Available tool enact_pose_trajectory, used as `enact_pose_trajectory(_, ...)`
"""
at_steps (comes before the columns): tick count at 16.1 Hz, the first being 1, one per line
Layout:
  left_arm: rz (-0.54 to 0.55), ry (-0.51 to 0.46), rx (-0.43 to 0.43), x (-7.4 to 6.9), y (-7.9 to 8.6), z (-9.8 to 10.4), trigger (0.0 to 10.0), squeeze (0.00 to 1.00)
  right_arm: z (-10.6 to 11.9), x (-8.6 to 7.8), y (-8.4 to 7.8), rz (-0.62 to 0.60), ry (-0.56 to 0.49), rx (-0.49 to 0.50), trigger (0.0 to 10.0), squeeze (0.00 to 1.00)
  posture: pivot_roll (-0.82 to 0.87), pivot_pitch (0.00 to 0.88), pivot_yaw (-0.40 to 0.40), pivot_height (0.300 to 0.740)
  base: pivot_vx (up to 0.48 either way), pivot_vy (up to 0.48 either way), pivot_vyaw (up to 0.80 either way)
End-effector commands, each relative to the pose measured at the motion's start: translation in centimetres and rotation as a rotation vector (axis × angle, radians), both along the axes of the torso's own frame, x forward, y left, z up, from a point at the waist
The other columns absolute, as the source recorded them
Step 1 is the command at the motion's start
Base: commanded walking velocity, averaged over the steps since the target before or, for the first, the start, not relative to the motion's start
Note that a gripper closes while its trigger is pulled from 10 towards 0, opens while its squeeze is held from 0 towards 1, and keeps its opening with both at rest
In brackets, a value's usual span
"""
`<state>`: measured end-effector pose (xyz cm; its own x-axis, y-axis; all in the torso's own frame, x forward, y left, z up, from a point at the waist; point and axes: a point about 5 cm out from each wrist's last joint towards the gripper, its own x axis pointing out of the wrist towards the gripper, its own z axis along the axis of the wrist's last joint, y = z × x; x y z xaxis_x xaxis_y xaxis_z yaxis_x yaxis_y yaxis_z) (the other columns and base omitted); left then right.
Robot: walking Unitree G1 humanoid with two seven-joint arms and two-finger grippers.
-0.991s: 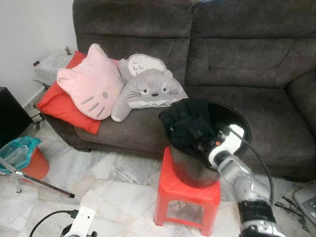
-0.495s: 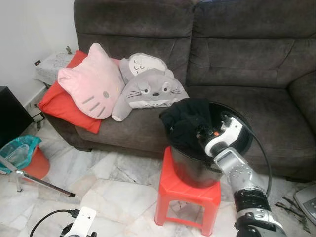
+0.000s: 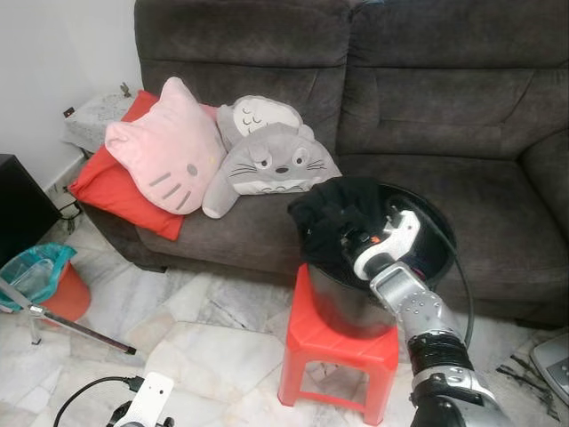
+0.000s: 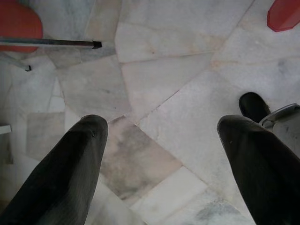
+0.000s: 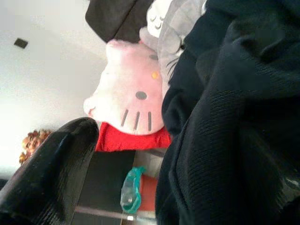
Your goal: Hang hanger
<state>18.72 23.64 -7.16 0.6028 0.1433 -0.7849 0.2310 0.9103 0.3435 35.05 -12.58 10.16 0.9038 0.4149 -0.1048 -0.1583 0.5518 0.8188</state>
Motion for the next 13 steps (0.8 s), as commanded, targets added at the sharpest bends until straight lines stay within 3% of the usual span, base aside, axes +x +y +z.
enact_pose_trajectory(1,-0.009,0.005,0.010,0.0,0.4,0.1,10.0,0.00,1.0,0.3,1.2,0.048,-0.024,-0.012,10.0,0.00,-0.16,0.000,0.094,0.732,0.000,0.000,0.00)
enact_pose_trajectory(4,-0.014,0.006,0.009,0.0,0.3,0.1,10.0,0.00,1.4,0.2,2.6,0.083,-0.056,-0.015,10.0,0.00,-0.16,0.000,0.093,0.732,0.000,0.000,0.00)
enact_pose_trajectory(8,-0.011,0.007,0.008,0.0,0.3,0.1,10.0,0.00,1.9,0.2,2.3,0.030,-0.096,0.011,9.7,0.00,-0.16,0.000,0.092,0.732,0.000,0.000,0.00)
enact_pose_trajectory(9,-0.011,0.007,0.008,0.0,0.3,0.1,10.0,0.00,1.8,0.2,2.2,0.024,-0.092,0.012,7.2,0.00,-0.16,0.000,0.092,0.732,0.000,0.000,0.00)
enact_pose_trajectory(10,-0.010,0.008,0.007,0.0,0.3,0.1,10.0,0.00,1.5,0.2,2.0,0.006,-0.080,0.008,0.0,0.00,-0.16,0.000,0.092,0.732,0.000,0.000,0.00)
enact_pose_trajectory(13,-0.014,0.012,0.005,-0.1,0.3,0.0,10.0,0.00,1.1,0.1,1.7,-0.012,-0.055,0.003,0.0,0.00,-0.16,0.000,0.093,0.732,0.000,0.000,0.00)
